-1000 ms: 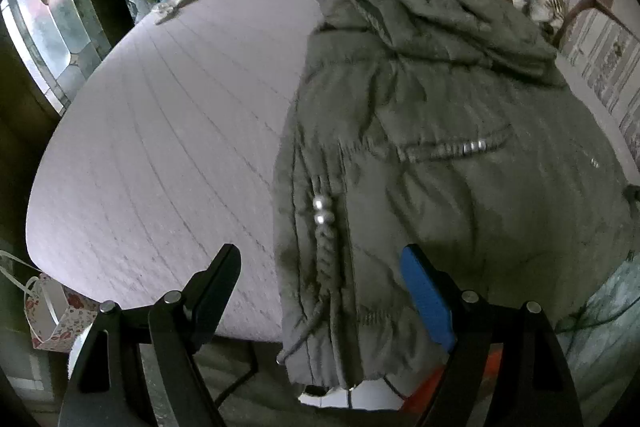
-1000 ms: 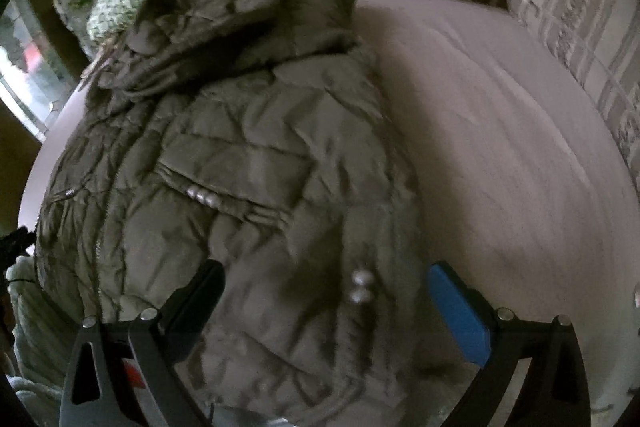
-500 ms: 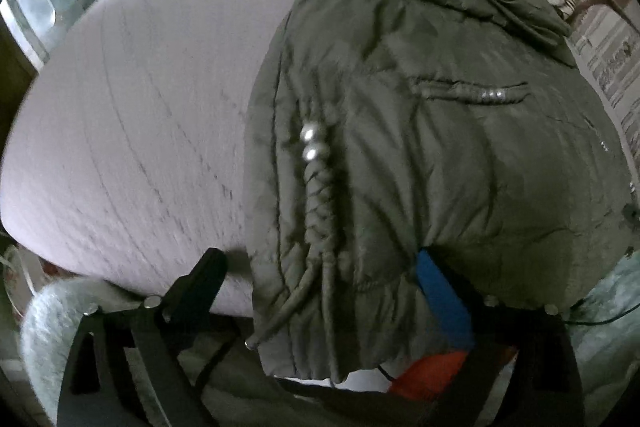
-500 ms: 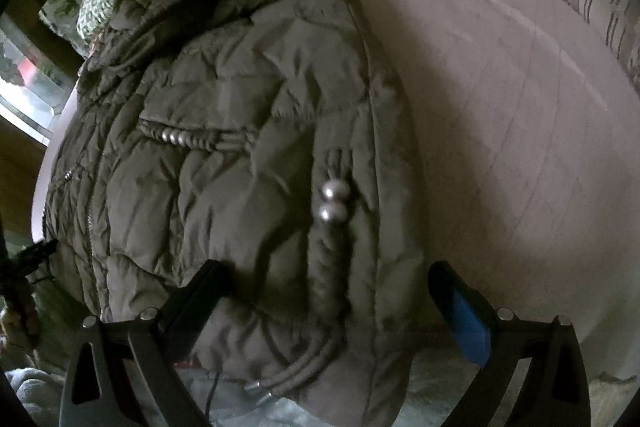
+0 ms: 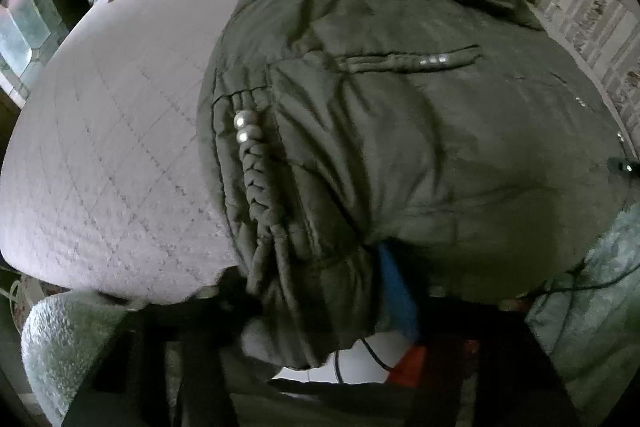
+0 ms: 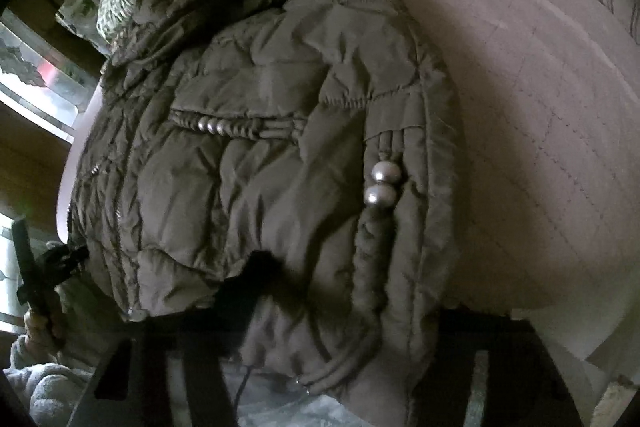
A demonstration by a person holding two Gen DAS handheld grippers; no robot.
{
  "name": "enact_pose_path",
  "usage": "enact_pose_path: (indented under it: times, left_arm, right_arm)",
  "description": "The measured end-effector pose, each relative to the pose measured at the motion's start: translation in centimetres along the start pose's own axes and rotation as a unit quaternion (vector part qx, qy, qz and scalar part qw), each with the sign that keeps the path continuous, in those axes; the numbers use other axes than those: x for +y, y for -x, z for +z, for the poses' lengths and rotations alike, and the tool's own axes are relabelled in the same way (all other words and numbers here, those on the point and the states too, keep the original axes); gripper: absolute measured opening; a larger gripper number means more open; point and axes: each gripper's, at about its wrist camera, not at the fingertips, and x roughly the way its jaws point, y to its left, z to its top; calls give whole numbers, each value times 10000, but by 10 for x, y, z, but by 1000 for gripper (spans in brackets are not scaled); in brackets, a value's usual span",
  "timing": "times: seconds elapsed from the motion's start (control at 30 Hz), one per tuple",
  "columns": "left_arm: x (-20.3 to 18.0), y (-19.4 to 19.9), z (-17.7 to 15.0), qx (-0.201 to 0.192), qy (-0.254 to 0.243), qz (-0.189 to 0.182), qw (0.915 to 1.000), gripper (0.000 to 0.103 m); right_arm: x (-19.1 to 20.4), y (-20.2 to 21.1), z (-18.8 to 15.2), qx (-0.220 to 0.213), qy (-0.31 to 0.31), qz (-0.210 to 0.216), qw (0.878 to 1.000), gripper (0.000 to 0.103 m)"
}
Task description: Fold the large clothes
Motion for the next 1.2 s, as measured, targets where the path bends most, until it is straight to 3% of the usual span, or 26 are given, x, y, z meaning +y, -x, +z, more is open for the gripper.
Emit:
enact_pose_path:
  times: [0.1, 0.37, 0.67, 1.2]
  left_arm:
    - [-8, 8, 3, -55, 36, -51, 10000, 37]
    - [-10, 44, 15, -317, 99, -145, 9993, 24]
    - [-28, 90, 52, -640, -149, -212, 9976, 18]
    - [-18, 132, 107, -1217, 143, -529, 9911, 18]
  right_arm:
    - [-3, 13, 0, -153, -138, 149, 9997, 38]
    - [2, 34, 4, -379, -31, 430, 9983, 24]
    - [19, 58, 19, -697, 213, 747, 9945, 22]
    - [18, 105, 51, -1289, 63, 1224, 9840, 22]
